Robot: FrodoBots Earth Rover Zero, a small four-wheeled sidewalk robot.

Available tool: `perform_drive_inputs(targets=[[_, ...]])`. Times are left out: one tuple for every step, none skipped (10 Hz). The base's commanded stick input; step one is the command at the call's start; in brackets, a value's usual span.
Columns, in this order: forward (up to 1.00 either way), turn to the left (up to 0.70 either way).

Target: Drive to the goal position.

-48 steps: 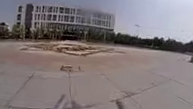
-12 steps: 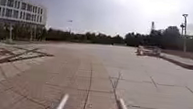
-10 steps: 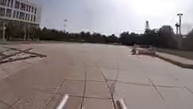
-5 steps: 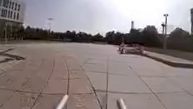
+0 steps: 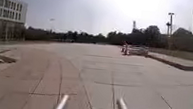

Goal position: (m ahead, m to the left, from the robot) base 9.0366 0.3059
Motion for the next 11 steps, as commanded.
perform_drive_inputs(targets=[[1.0, 0.02], [1.0, 0.02], [1.0, 0.02], [1.0, 0.02], [1.0, 0.02], [1.0, 0.02], [1.0, 0.02], [1.0, 0.02], [1.0, 0.02], [1.0, 0.02], [1.0, 0.02]])
